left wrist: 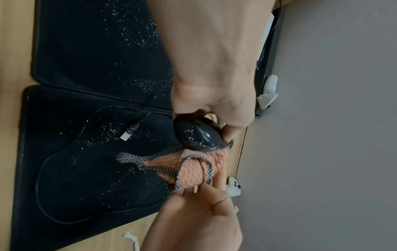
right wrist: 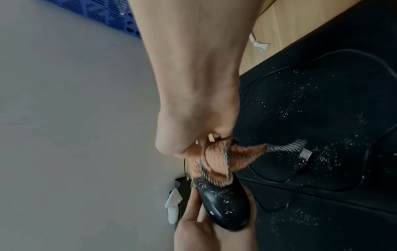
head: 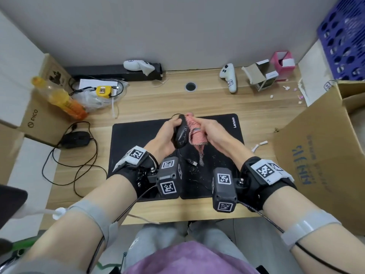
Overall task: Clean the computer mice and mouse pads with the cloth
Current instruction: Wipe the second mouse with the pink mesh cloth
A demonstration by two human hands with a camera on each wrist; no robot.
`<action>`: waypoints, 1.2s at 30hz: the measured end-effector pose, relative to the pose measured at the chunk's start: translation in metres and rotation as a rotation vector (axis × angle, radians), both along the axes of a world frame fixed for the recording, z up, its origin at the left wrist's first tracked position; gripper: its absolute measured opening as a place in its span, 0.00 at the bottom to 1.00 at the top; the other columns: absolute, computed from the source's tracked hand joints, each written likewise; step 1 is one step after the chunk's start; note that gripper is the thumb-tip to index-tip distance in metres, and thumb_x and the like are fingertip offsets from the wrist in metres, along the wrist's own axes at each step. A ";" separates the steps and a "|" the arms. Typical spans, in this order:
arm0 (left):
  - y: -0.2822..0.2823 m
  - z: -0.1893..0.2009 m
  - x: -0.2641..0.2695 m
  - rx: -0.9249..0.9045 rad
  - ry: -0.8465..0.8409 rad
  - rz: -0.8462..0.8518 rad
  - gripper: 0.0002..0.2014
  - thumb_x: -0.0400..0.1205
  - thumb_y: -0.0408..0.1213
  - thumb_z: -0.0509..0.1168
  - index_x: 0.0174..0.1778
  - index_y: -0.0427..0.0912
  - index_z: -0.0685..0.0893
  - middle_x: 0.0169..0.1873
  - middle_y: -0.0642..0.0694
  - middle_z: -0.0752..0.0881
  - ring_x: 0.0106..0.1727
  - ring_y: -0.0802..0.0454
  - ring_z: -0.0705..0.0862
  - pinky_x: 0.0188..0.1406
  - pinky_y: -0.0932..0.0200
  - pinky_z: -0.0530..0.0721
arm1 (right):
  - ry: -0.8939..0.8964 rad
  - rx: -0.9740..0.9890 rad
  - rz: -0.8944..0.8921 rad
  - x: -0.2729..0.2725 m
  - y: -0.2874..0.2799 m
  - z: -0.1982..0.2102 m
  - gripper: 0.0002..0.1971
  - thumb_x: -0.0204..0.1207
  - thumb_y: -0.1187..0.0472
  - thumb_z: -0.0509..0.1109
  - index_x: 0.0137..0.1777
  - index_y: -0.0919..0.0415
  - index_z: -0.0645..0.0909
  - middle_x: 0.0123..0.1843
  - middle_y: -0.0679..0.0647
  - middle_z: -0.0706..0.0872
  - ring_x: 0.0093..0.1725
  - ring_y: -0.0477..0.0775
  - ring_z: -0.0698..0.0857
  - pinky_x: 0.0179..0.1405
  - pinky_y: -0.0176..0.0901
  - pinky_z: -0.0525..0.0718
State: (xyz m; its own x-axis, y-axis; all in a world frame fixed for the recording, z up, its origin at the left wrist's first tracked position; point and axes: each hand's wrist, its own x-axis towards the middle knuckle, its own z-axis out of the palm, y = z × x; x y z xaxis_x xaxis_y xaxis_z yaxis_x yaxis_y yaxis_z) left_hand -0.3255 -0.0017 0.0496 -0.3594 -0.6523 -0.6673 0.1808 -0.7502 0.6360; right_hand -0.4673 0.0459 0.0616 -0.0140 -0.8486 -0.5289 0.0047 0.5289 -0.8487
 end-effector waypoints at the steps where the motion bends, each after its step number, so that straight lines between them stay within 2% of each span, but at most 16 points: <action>1: -0.001 -0.002 0.000 0.003 -0.014 0.019 0.19 0.89 0.36 0.49 0.64 0.41 0.85 0.51 0.41 0.88 0.44 0.48 0.86 0.43 0.55 0.83 | 0.028 -0.011 0.078 0.000 0.005 0.001 0.28 0.73 0.71 0.58 0.70 0.49 0.81 0.63 0.54 0.86 0.56 0.50 0.87 0.63 0.49 0.84; 3: -0.001 -0.004 -0.002 0.018 -0.035 0.041 0.19 0.89 0.37 0.49 0.63 0.40 0.85 0.52 0.40 0.88 0.45 0.47 0.87 0.42 0.55 0.86 | 0.107 -0.061 0.192 -0.005 0.014 0.003 0.32 0.75 0.78 0.60 0.80 0.57 0.70 0.70 0.54 0.81 0.62 0.45 0.84 0.66 0.42 0.81; 5: 0.003 -0.004 -0.006 0.024 -0.054 0.046 0.19 0.90 0.37 0.49 0.58 0.42 0.86 0.54 0.39 0.87 0.47 0.44 0.87 0.43 0.52 0.87 | 0.159 -0.119 0.238 -0.010 0.019 0.002 0.33 0.76 0.73 0.69 0.81 0.55 0.68 0.73 0.50 0.80 0.67 0.44 0.82 0.72 0.42 0.77; 7: 0.005 -0.005 -0.011 0.036 -0.067 0.030 0.18 0.89 0.39 0.50 0.62 0.42 0.85 0.58 0.37 0.86 0.49 0.42 0.87 0.45 0.50 0.86 | 0.239 -0.141 0.202 -0.010 0.021 0.000 0.33 0.74 0.65 0.75 0.78 0.49 0.72 0.65 0.46 0.86 0.56 0.42 0.87 0.66 0.40 0.81; 8: 0.007 -0.006 -0.013 0.049 -0.066 0.017 0.19 0.89 0.39 0.50 0.66 0.41 0.83 0.59 0.36 0.85 0.47 0.43 0.87 0.43 0.51 0.86 | 0.269 -0.156 0.148 -0.011 0.021 -0.001 0.31 0.73 0.62 0.77 0.76 0.47 0.75 0.56 0.44 0.89 0.46 0.39 0.88 0.57 0.35 0.84; 10: 0.009 -0.003 -0.014 0.064 -0.071 -0.012 0.20 0.89 0.38 0.51 0.72 0.36 0.78 0.58 0.34 0.84 0.41 0.44 0.86 0.38 0.52 0.86 | 0.293 -0.185 0.053 -0.012 0.019 -0.004 0.27 0.72 0.59 0.78 0.72 0.45 0.80 0.44 0.40 0.88 0.30 0.34 0.81 0.37 0.28 0.80; 11: 0.010 -0.002 -0.011 0.056 -0.067 -0.035 0.20 0.88 0.38 0.52 0.73 0.34 0.77 0.56 0.34 0.84 0.39 0.45 0.86 0.36 0.53 0.86 | 0.302 -0.191 0.030 -0.013 0.016 -0.006 0.25 0.73 0.57 0.78 0.70 0.44 0.81 0.44 0.40 0.88 0.29 0.32 0.80 0.35 0.27 0.76; 13: 0.009 0.000 -0.004 0.029 -0.030 -0.106 0.19 0.88 0.36 0.54 0.72 0.35 0.78 0.52 0.37 0.86 0.40 0.47 0.86 0.41 0.54 0.86 | 0.310 -0.172 -0.019 -0.014 0.010 -0.013 0.20 0.74 0.52 0.77 0.66 0.45 0.84 0.51 0.42 0.89 0.39 0.32 0.82 0.43 0.30 0.77; 15: 0.009 0.003 0.001 0.019 0.010 -0.164 0.16 0.89 0.37 0.53 0.66 0.39 0.83 0.48 0.41 0.88 0.43 0.48 0.86 0.50 0.51 0.84 | 0.294 -0.138 -0.116 -0.013 0.004 -0.019 0.17 0.76 0.49 0.74 0.65 0.47 0.85 0.57 0.43 0.89 0.54 0.40 0.84 0.57 0.37 0.80; 17: 0.009 0.004 0.003 0.020 0.018 -0.184 0.15 0.89 0.36 0.53 0.64 0.42 0.83 0.49 0.42 0.88 0.46 0.47 0.86 0.57 0.48 0.82 | 0.298 -0.088 -0.207 -0.009 -0.001 -0.026 0.17 0.78 0.47 0.70 0.65 0.50 0.84 0.58 0.46 0.89 0.53 0.46 0.83 0.55 0.42 0.79; 22: 0.009 -0.004 0.004 -0.034 -0.060 -0.133 0.18 0.88 0.33 0.55 0.73 0.43 0.78 0.58 0.40 0.86 0.51 0.45 0.86 0.59 0.47 0.83 | 0.306 -0.047 -0.186 -0.005 -0.004 -0.030 0.08 0.78 0.53 0.71 0.55 0.52 0.84 0.47 0.48 0.87 0.39 0.47 0.79 0.44 0.45 0.77; 26: 0.003 -0.011 0.003 -0.041 -0.112 -0.074 0.19 0.88 0.37 0.58 0.75 0.45 0.76 0.58 0.43 0.84 0.46 0.50 0.85 0.46 0.55 0.84 | 0.298 0.077 0.117 -0.017 0.012 -0.028 0.09 0.74 0.62 0.75 0.53 0.56 0.84 0.40 0.51 0.83 0.31 0.46 0.77 0.28 0.40 0.76; 28: 0.001 -0.012 0.003 -0.041 -0.148 -0.083 0.18 0.87 0.37 0.59 0.74 0.46 0.77 0.54 0.46 0.86 0.45 0.52 0.85 0.44 0.56 0.84 | 0.322 0.201 0.102 -0.024 0.020 -0.034 0.10 0.71 0.63 0.77 0.51 0.56 0.83 0.41 0.52 0.84 0.31 0.47 0.78 0.25 0.40 0.78; 30: 0.002 -0.010 0.004 -0.049 -0.169 -0.121 0.17 0.87 0.37 0.60 0.72 0.48 0.79 0.52 0.47 0.87 0.46 0.52 0.86 0.43 0.56 0.84 | 0.370 0.234 -0.146 -0.030 0.022 -0.040 0.11 0.70 0.61 0.77 0.52 0.55 0.82 0.48 0.54 0.85 0.36 0.51 0.82 0.31 0.43 0.85; 32: 0.004 -0.007 0.004 -0.061 -0.170 -0.175 0.15 0.86 0.38 0.61 0.69 0.50 0.81 0.52 0.47 0.88 0.48 0.53 0.86 0.43 0.57 0.84 | 0.437 0.163 -0.362 -0.033 0.014 -0.042 0.12 0.71 0.60 0.76 0.52 0.52 0.79 0.56 0.54 0.85 0.44 0.55 0.87 0.49 0.51 0.89; 36: 0.011 -0.007 -0.002 -0.108 -0.168 -0.207 0.16 0.85 0.39 0.64 0.68 0.44 0.81 0.54 0.44 0.89 0.48 0.52 0.88 0.41 0.60 0.85 | 0.317 -0.004 -0.413 -0.021 -0.009 -0.030 0.17 0.71 0.54 0.77 0.60 0.53 0.84 0.54 0.47 0.86 0.57 0.53 0.87 0.61 0.52 0.86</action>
